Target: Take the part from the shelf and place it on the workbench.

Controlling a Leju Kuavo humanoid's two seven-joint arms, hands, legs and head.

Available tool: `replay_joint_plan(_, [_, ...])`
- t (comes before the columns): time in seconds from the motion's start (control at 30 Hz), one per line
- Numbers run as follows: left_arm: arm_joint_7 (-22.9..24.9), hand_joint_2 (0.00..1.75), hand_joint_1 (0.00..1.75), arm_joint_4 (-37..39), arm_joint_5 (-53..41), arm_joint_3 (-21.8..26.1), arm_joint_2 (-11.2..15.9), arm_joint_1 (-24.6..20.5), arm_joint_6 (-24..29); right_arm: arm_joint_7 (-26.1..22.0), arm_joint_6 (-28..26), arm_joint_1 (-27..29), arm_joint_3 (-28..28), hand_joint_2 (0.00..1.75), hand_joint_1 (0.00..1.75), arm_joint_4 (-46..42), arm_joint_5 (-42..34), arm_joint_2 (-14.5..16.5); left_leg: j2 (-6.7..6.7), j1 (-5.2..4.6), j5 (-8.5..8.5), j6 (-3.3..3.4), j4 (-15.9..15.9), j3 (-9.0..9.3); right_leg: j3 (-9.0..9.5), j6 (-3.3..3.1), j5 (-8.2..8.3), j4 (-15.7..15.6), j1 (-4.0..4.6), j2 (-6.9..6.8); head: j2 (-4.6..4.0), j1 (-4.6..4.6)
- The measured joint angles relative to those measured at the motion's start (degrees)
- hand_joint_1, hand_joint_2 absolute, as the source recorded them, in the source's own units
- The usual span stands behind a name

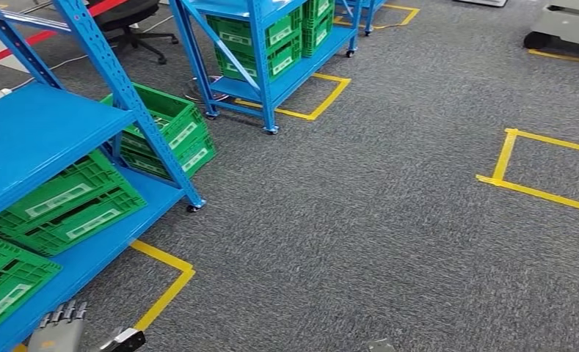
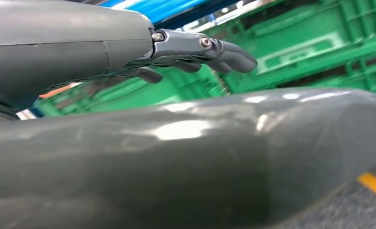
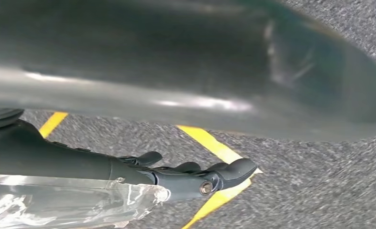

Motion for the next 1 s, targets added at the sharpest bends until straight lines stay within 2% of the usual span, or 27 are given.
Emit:
replay_joint_plan(0.07, [-0.45, 0.00, 0.00, 0.57, 0.01, 0.86, -0.33, -0.24, 0.00, -0.02, -0.07, 0.10, 0.00, 0.00, 0.00, 0.01, -0.02, -0.01, 3.84, -0.27, -3.42, -0.22, 5.42, -2.53, -0.07, -0.55, 0.25, -0.27, 0.17, -1.83, -0.01, -0.39])
replay_joint_plan(0.1, [-0.72, 0.00, 0.00, 0.90, 0.01, 1.30, -0.52, -0.48, -0.01, -0.03, -0.10, 0.21, 0.00, 0.00, 0.00, 0.01, -0.04, -0.02, 4.98, -0.31, -5.51, -0.29, 9.45, -4.35, -0.16, -0.69, 0.27, -0.29, 0.33, -2.83, -0.01, -0.54])
replay_joint_plan(0.13, [-0.98, 0.00, 0.00, 1.30, 0.01, 1.80, -0.73, -0.64, -0.01, -0.02, -0.11, 0.30, 0.00, 0.00, 0.00, 0.01, -0.05, -0.02, 5.43, -0.31, -7.04, -0.33, 13.05, -5.92, -0.26, -0.73, 0.25, -0.29, 0.46, -3.84, -0.01, -0.54])
replay_joint_plan(0.17, [-1.23, 0.00, 0.00, 1.71, 0.01, 2.32, -0.92, -0.65, -0.02, -0.02, -0.12, 0.35, 0.00, 0.00, 0.00, 0.01, -0.07, -0.03, 5.61, -0.31, -7.62, -0.31, 15.17, -6.68, -0.32, -0.75, 0.23, -0.28, 0.54, -4.77, -0.01, -0.54])
replay_joint_plan(0.2, [-1.46, 0.00, 0.00, 2.11, 0.01, 2.86, -1.07, -0.59, -0.02, -0.03, -0.13, 0.35, 0.00, 0.00, 0.00, 0.01, -0.08, -0.03, 5.71, -0.33, -7.11, -0.26, 15.07, -6.31, -0.34, -0.75, 0.21, -0.27, 0.58, -5.60, -0.01, -0.54])
replay_joint_plan(0.23, [-1.68, 0.00, 0.00, 2.51, 0.01, 3.39, -1.21, -0.54, -0.02, -0.03, -0.14, 0.32, 0.00, 0.00, 0.00, 0.01, -0.10, -0.03, 6.01, -0.37, -5.72, -0.15, 12.74, -4.77, -0.31, -0.73, 0.18, -0.27, 0.60, -6.38, 0.00, -0.56])
replay_joint_plan(0.27, [-1.88, 0.00, 0.00, 2.84, 0.00, 3.91, -1.33, -0.54, -0.02, -0.04, -0.14, 0.27, 0.00, 0.00, 0.00, 0.01, -0.12, -0.03, 7.02, -0.47, -3.97, 0.02, 8.87, -2.35, -0.21, -0.65, 0.12, -0.27, 0.64, -7.10, 0.00, -0.56])
replay_joint_plan(0.33, [-2.25, 0.00, 0.00, 3.43, -0.02, 4.97, -1.64, -0.82, -0.02, -0.06, -0.15, 0.17, 0.00, 0.00, 0.00, 0.01, -0.17, -0.03, 10.08, -0.96, -1.83, 0.52, 1.51, 1.88, -0.01, -0.26, -0.15, -0.16, 0.98, -8.41, 0.00, -0.56])
replay_joint_plan(0.37, [-2.44, 0.00, 0.00, 3.71, -0.04, 5.49, -1.82, -0.97, -0.02, -0.07, -0.16, 0.12, 0.00, 0.00, 0.00, 0.01, -0.20, -0.03, 11.03, -1.16, -1.54, 0.81, -0.33, 2.85, 0.12, 0.00, -0.29, -0.15, 1.16, -9.03, 0.00, -0.55])
replay_joint_plan(0.4, [-2.61, 0.00, 0.00, 4.04, -0.05, 6.01, -2.01, -1.06, -0.02, -0.08, -0.16, 0.08, 0.00, 0.00, 0.00, 0.01, -0.21, -0.03, 11.07, -1.33, -1.62, 1.10, -0.93, 3.01, 0.25, 0.26, -0.39, -0.19, 1.31, -9.67, 0.00, -0.53])
replay_joint_plan(0.43, [-2.74, 0.00, 0.00, 4.42, -0.05, 6.52, -2.19, -1.05, -0.02, -0.08, -0.17, 0.01, 0.00, 0.00, 0.00, 0.01, -0.22, -0.03, 10.17, -1.28, -1.47, 1.44, -0.93, 2.90, 0.44, 0.51, -0.46, -0.30, 1.33, -10.32, 0.00, -0.49])
replay_joint_plan(0.47, [-2.82, 0.00, 0.00, 4.77, -0.06, 7.00, -2.40, -0.94, -0.02, -0.08, -0.18, -0.06, 0.00, 0.00, 0.00, 0.01, -0.23, -0.03, 9.48, -1.18, -1.37, 1.71, -1.03, 2.88, 0.52, 0.84, -0.67, -0.21, 1.26, -10.42, 0.00, -0.50])
replay_joint_plan(0.5, [-2.86, 0.00, 0.00, 5.09, -0.06, 7.45, -2.59, -0.86, -0.01, -0.08, -0.19, -0.14, 0.00, 0.00, 0.00, 0.01, -0.23, -0.03, 8.79, -1.01, -1.25, 2.04, -1.12, 2.89, 0.30, 1.19, -1.31, 0.54, 1.16, -9.53, 0.00, -0.39])
replay_joint_plan(0.53, [-2.88, 0.00, 0.00, 5.31, -0.06, 7.83, -2.77, -0.88, -0.01, -0.09, -0.20, -0.20, 0.00, 0.00, 0.00, 0.01, -0.24, -0.03, 8.10, -0.79, -1.11, 2.35, -1.21, 2.89, -0.47, 1.55, -2.53, 2.40, 1.02, -8.02, 0.00, -0.22])
replay_joint_plan(0.6, [-2.94, 0.00, 0.00, 5.63, -0.06, 8.40, -3.13, -1.12, 0.00, -0.08, -0.24, -0.17, 0.00, 0.00, 0.00, 0.01, -0.32, -0.03, 6.67, -0.55, -0.96, 2.78, -1.23, 2.71, -3.79, 2.07, -6.23, 9.58, 0.76, -4.61, 0.00, 0.19])
replay_joint_plan(0.63, [-3.02, 0.00, 0.00, 5.78, -0.06, 8.67, -3.30, -1.19, 0.00, -0.05, -0.26, -0.09, 0.00, 0.00, 0.00, 0.01, -0.37, -0.03, 5.85, -0.53, -0.90, 2.87, -1.23, 2.60, -5.74, 2.20, -7.80, 13.51, 0.69, -3.88, 0.00, 0.29])
replay_joint_plan(0.67, [-3.14, 0.00, 0.00, 5.96, -0.06, 8.98, -3.46, -1.17, 0.00, -0.03, -0.27, 0.00, 0.00, 0.00, 0.00, 0.01, -0.41, -0.03, 5.02, -0.52, -0.86, 2.89, -1.22, 2.53, -7.10, 2.27, -8.46, 16.10, 0.67, -3.58, 0.00, 0.34])
replay_joint_plan(0.7, [-3.31, 0.00, 0.00, 6.14, -0.06, 9.34, -3.62, -1.09, 0.00, -0.01, -0.29, 0.06, 0.00, 0.00, 0.00, 0.01, -0.42, -0.03, 4.16, -0.50, -0.81, 2.86, -1.20, 2.51, -7.46, 2.28, -7.93, 16.51, 0.64, -3.45, -0.01, 0.37])
replay_joint_plan(0.73, [-3.49, 0.00, 0.00, 6.30, -0.06, 9.68, -3.78, -1.00, 0.00, 0.01, -0.31, 0.08, 0.00, 0.00, 0.00, 0.01, -0.43, -0.03, 3.30, -0.45, -0.77, 2.77, -1.18, 2.53, -6.65, 2.26, -6.31, 14.54, 0.57, -3.22, -0.01, 0.36])
replay_joint_plan(0.77, [-3.66, 0.00, 0.00, 6.43, -0.06, 10.00, -3.94, -0.96, 0.00, 0.01, -0.32, 0.05, 0.00, 0.00, 0.00, 0.01, -0.42, -0.03, 2.47, -0.37, -0.73, 2.63, -1.14, 2.56, -4.92, 2.26, -4.06, 10.78, 0.43, -2.57, -0.01, 0.37])
replay_joint_plan(0.8, [-3.78, 0.00, 0.00, 6.51, -0.06, 10.30, -4.06, -0.98, 0.00, 0.01, -0.34, 0.00, 0.00, 0.00, 0.00, 0.01, -0.42, -0.03, 1.67, -0.35, -0.68, 2.39, -1.07, 2.51, -3.00, 2.30, -2.26, 6.62, 0.14, -0.96, -0.01, 0.40])
replay_joint_plan(0.83, [-3.84, 0.00, 0.00, 6.56, -0.07, 10.54, -4.15, -1.04, 0.00, 0.01, -0.35, -0.06, 0.00, 0.00, 0.00, 0.01, -0.44, -0.03, 0.91, -0.35, -0.61, 2.08, -0.93, 2.33, -1.46, 2.24, -1.12, 3.22, -0.15, 0.61, -0.01, 0.37])
replay_joint_plan(0.87, [-3.86, 0.00, 0.00, 6.60, -0.08, 10.73, -4.20, -1.09, 0.00, 0.01, -0.37, -0.11, 0.00, 0.00, 0.00, 0.01, -0.47, -0.03, 0.22, -0.34, -0.48, 1.70, -0.86, 2.06, -0.42, 2.10, -0.65, 1.13, -0.34, 1.82, -0.01, 0.38])
replay_joint_plan(0.9, [-3.84, 0.00, 0.00, 6.65, -0.09, 10.91, -4.24, -1.07, 0.00, 0.01, -0.39, -0.13, 0.00, 0.00, 0.00, 0.01, -0.50, -0.03, -0.47, -0.29, -0.27, 1.26, -0.87, 1.75, -0.04, 1.81, -0.75, 0.38, -0.39, 2.48, -0.01, 0.36])
replay_joint_plan(0.97, [-3.76, 0.00, 0.00, 6.81, -0.10, 11.24, -4.41, -0.89, 0.01, 0.01, -0.44, -0.14, 0.00, 0.00, 0.00, 0.01, -0.53, -0.02, -1.39, -0.06, 0.11, 0.48, -1.02, 1.30, 0.14, 0.97, -0.53, 0.20, -0.28, 1.31, 0.00, 0.37])
replay_joint_plan(1.0, [-3.73, 0.00, 0.00, 6.90, -0.10, 11.40, -4.53, -0.79, 0.01, 0.01, -0.46, -0.16, 0.00, 0.00, 0.00, 0.01, -0.53, -0.01, -0.60, -0.09, -0.18, 0.20, -0.62, 1.00, 0.15, 0.56, -0.36, 0.07, -0.26, 0.64, 0.00, 0.21])
